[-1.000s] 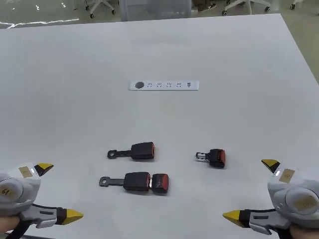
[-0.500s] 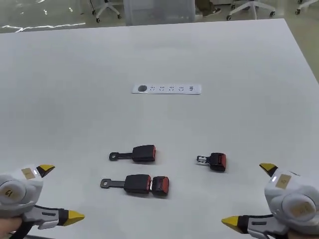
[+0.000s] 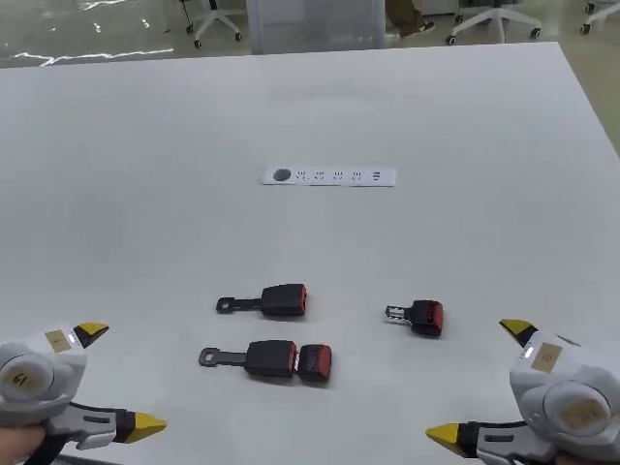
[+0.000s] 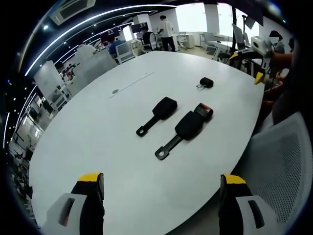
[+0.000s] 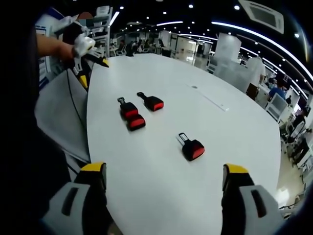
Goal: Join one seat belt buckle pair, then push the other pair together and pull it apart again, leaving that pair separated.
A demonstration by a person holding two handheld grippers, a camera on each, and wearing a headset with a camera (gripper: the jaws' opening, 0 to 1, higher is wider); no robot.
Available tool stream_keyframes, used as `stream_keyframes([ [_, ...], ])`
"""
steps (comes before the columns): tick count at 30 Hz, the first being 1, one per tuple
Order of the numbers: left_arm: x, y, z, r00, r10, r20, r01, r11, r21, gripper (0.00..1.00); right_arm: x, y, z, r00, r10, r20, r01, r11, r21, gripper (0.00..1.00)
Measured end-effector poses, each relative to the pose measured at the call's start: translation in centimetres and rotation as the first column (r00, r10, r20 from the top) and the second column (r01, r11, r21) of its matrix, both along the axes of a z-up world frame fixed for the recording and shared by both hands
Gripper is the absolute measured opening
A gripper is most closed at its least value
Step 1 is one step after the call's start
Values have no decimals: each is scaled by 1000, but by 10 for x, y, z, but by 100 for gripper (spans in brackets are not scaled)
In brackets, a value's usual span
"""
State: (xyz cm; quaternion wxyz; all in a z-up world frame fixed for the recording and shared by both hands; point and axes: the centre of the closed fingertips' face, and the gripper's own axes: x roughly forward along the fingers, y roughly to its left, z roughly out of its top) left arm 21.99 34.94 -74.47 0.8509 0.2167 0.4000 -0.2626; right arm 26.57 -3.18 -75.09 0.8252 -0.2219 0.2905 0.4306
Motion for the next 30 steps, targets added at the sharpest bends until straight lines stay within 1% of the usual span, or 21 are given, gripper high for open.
stream_keyframes([
  [6,0,-1,-1,1000,-4,0,4,1000,1,100,-3,-3,-1,1000,-15,-10,15,1000,-2,100],
  [14,-2,0,-2,1000,-1,2,1,1000,-3,100,-9,0,-2,1000,-18,-18,18,1000,3,100],
  [18,-5,1,-3,1000,1,-1,-1,1000,-3,100,-9,0,-3,999,-25,-21,25,1000,3,100],
  [22,-6,3,-3,1000,13,2,-13,1000,-15,100,-9,0,-4,999,-34,-28,34,999,10,100],
  [25,-7,6,-4,1000,15,-1,-15,1000,-10,100,-9,0,-3,999,-32,-28,32,999,10,100],
  [30,-6,9,-2,999,38,5,-38,999,-24,100,-8,-4,-3,999,-44,-32,44,999,16,100],
])
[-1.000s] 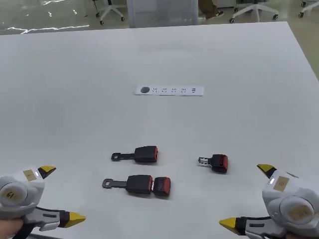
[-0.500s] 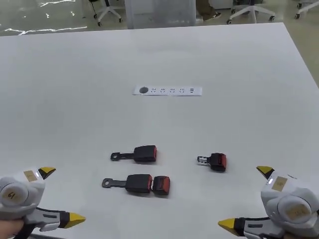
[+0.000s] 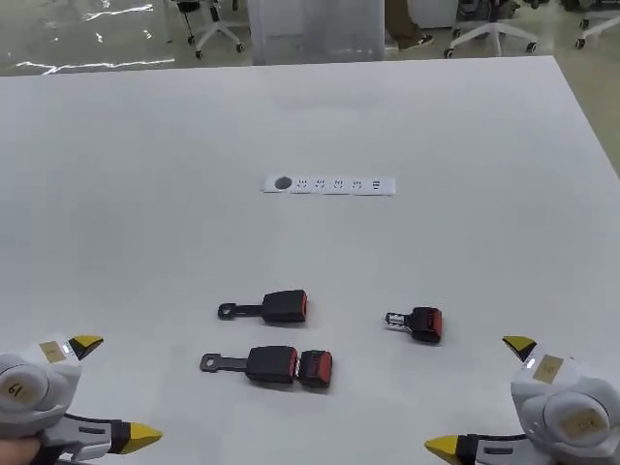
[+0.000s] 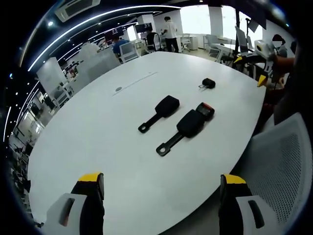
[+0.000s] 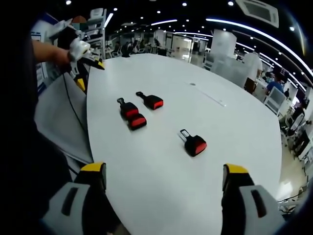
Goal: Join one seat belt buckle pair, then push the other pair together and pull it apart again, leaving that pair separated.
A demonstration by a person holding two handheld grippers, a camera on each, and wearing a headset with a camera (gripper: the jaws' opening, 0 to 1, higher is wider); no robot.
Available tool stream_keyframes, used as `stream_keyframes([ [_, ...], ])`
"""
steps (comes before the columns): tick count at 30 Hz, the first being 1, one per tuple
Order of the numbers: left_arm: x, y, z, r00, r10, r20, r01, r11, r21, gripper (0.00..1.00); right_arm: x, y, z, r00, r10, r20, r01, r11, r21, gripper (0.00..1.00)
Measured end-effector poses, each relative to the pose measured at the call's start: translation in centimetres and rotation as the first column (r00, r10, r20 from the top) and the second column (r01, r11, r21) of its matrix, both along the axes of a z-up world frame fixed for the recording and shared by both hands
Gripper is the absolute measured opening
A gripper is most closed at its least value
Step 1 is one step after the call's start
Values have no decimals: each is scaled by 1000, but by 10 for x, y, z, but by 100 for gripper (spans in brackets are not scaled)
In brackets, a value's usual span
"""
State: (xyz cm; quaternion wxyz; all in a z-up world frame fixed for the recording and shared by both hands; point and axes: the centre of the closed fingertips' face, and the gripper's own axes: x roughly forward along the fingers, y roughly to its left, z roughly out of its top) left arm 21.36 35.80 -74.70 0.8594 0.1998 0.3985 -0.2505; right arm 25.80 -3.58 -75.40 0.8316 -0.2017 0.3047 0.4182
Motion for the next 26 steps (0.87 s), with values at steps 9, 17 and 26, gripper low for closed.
stream_keyframes([
  [9,0,1,0,1000,26,-4,-26,1000,-18,100,-2,-4,-1,1000,-13,-9,13,1000,14,100],
  [17,-2,-5,-6,1000,9,-22,-10,1000,-13,100,3,-1,9,997,-69,-24,71,992,106,100],
  [26,-1,-5,-4,1000,12,-16,-12,1000,-14,100,6,-4,8,996,-87,-32,90,989,114,100],
])
